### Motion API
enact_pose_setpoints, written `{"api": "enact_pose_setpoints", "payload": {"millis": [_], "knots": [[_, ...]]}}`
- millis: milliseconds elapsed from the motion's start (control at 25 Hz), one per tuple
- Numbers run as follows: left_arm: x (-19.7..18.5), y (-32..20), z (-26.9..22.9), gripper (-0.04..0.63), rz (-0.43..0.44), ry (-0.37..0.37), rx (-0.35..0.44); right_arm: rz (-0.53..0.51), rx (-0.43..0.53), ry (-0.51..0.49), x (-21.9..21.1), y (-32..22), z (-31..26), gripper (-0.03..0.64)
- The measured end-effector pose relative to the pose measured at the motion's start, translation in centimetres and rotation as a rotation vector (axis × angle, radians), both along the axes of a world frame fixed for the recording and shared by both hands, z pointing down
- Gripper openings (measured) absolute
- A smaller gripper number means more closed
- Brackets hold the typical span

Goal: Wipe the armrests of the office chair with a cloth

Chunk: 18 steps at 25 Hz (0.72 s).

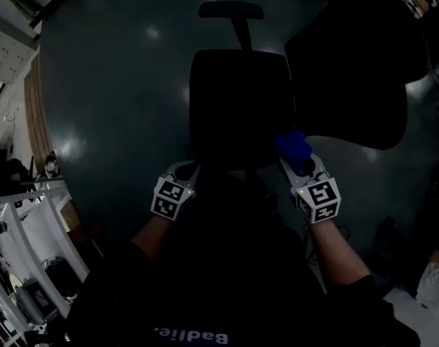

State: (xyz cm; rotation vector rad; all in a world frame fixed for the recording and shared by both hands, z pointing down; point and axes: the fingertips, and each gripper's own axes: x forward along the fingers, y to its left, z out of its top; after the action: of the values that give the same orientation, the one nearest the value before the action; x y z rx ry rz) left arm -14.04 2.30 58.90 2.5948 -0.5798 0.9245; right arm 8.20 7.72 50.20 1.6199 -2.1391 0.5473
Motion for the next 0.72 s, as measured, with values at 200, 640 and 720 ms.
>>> {"api": "enact_pose_setpoints", "payload": {"millis": [200,640,720], "knots": [[-0.1,0.0,-0.2,0.018,-0.021,-0.02,0.001,-0.001,-0.038,-0.022,-0.2,1.5,2.0,0.135],[0.1,0.4,-0.4,0.018,-0.042,0.017,0.005,-0.084,-0.08,-0.063,-4.3,0.5,3.5,0.135],[0.3,0.6,-0.3,0.018,-0.038,0.027,0.004,-0.103,-0.084,-0.069,-5.2,0.1,3.6,0.135]]}}
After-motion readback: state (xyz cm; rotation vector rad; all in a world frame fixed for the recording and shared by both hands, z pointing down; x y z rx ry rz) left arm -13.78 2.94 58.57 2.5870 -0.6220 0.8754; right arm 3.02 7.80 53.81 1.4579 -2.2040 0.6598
